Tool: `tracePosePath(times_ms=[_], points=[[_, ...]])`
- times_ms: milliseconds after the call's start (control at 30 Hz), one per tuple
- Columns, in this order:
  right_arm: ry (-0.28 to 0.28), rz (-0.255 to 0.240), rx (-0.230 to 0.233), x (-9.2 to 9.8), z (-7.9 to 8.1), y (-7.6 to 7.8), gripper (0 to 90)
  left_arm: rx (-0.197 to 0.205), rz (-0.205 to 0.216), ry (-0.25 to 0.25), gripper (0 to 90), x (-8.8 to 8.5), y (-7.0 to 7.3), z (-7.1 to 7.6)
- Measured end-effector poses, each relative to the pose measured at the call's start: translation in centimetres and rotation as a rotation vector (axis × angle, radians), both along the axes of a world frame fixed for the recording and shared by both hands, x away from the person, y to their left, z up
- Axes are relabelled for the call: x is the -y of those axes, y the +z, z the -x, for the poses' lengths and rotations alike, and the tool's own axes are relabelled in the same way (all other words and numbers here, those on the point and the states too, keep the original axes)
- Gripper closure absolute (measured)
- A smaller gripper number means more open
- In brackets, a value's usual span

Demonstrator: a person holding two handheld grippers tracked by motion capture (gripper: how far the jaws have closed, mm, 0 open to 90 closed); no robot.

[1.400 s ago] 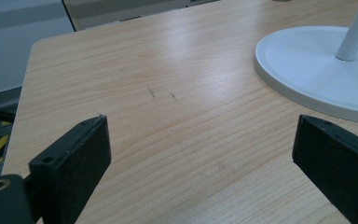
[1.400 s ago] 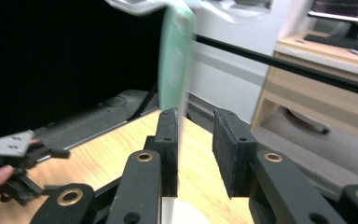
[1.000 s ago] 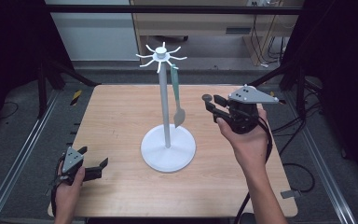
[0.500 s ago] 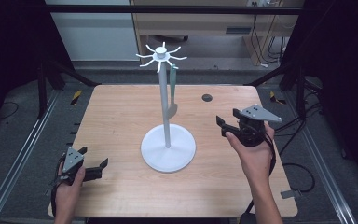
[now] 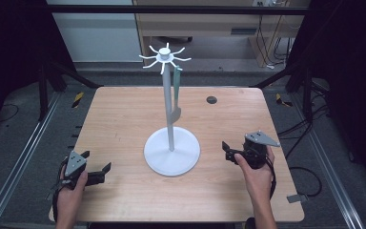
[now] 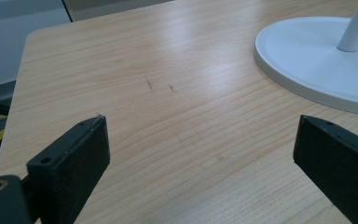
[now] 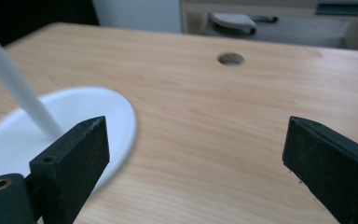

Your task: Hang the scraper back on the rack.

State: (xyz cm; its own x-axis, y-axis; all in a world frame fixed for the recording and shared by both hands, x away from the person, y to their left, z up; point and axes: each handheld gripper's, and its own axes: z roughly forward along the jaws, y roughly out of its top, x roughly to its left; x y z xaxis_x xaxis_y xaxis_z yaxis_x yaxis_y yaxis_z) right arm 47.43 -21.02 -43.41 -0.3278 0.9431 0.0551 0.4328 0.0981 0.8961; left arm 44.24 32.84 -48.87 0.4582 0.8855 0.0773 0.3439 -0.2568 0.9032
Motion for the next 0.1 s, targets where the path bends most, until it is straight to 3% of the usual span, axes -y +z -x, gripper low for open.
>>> tracePosePath(times_ms=[100], points=[[-0.013,0.018,-0.022,-0.02,-0.31,-1.3,8.2,-0.003,-0.003,-0.004,3.2,0.14,-0.05,-0.01]])
